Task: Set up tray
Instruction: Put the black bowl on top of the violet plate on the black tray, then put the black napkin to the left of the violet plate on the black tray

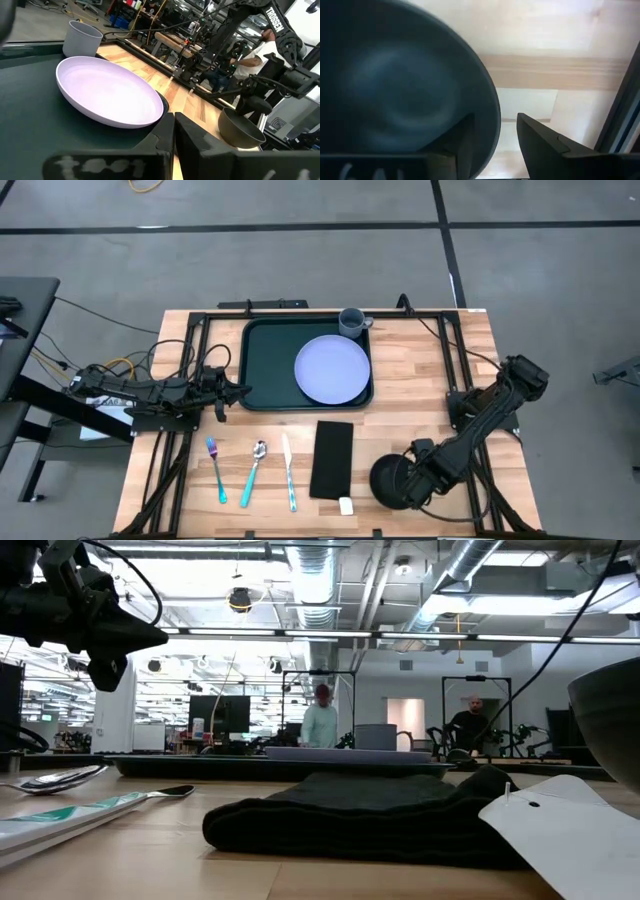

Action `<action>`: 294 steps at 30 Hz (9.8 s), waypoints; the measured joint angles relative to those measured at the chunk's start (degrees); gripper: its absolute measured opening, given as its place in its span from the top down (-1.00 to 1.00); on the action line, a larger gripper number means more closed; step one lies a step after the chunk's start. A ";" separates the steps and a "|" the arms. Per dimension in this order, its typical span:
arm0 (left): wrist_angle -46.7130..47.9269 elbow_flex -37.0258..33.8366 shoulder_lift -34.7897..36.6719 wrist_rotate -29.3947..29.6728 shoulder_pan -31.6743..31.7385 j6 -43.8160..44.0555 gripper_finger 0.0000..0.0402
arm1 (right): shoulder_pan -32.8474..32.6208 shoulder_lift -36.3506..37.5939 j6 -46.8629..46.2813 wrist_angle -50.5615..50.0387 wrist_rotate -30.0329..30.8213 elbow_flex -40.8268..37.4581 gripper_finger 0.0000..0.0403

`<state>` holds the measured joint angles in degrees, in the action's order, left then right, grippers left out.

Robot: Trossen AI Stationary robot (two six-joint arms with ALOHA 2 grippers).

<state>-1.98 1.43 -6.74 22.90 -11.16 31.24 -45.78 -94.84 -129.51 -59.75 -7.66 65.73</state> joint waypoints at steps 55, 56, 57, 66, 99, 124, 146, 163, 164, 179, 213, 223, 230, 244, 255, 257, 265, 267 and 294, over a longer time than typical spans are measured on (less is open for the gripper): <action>0.02 0.00 0.00 -0.04 -0.02 -0.18 1.00 | 67.43 -23.08 94.48 -3.47 -0.49 31.33 0.99; 0.02 0.00 0.00 -0.05 -0.02 -0.20 1.00 | 67.56 -23.62 94.54 -3.32 -0.07 31.96 0.99; 0.02 0.00 0.00 -0.13 -0.02 -0.20 1.00 | 67.81 -23.84 94.63 -3.22 0.06 32.14 0.99; 0.11 0.02 0.00 -1.95 -0.01 -0.36 1.00 | 71.16 -24.12 95.01 -6.38 1.66 32.26 0.99; -0.04 0.02 -3.72 -0.57 -0.02 -6.47 1.00 | 70.66 -24.12 95.37 -6.85 0.18 32.24 0.71; 11.34 12.06 -17.83 -5.51 0.09 -14.02 0.84 | 52.95 2.16 96.45 -9.88 18.59 32.24 0.59; 8.62 43.48 -67.75 -26.01 7.30 -5.61 0.56 | 16.30 12.11 94.40 -4.47 40.80 21.09 0.34; 22.75 66.72 -93.33 -25.45 3.86 -2.84 0.56 | -1.30 36.60 82.11 12.91 29.39 -12.56 0.39; 23.61 67.19 -94.28 -24.87 3.58 -3.01 0.56 | -2.51 36.98 81.23 13.04 30.04 -13.47 0.39; 24.97 71.65 -102.88 -20.92 3.54 -18.63 0.45 | -11.69 37.54 71.69 11.76 34.81 -17.22 0.39; 23.12 73.61 -110.31 -23.36 4.03 -22.98 0.35 | -12.26 37.54 70.46 11.34 36.29 -17.14 0.39; 22.86 73.59 -110.46 -22.60 3.76 -21.05 0.56 | -12.26 37.54 70.44 10.47 36.26 -17.14 0.39; 23.04 73.57 -110.51 -24.96 3.71 -18.81 0.96 | -12.26 37.54 70.48 10.05 36.24 -17.14 0.39; 35.19 73.26 -103.71 -16.26 2.71 -6.76 0.99 | -12.26 37.54 70.50 8.71 36.30 -17.14 0.39; 55.99 73.40 -95.81 -8.31 -0.35 1.42 1.00 | -12.26 37.54 70.53 7.16 36.46 -17.14 0.39; 60.25 73.40 -95.10 -5.74 -0.64 4.01 1.00 | -12.26 37.54 70.52 7.02 36.81 -17.14 0.39; 70.70 72.63 -94.49 -1.19 1.72 6.43 1.00 | -12.22 37.54 70.12 6.95 39.11 -17.14 0.39; 70.88 71.45 -94.34 -1.49 2.95 6.08 1.00 | -12.22 37.54 69.50 6.74 39.15 -17.14 0.39; 57.32 45.90 -60.26 -9.83 30.28 -24.00 1.00 | 6.18 37.52 84.27 16.28 45.83 -17.07 0.39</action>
<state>55.34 47.33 -67.00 13.06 19.12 7.24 -39.60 -57.32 -45.24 -43.46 38.16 48.66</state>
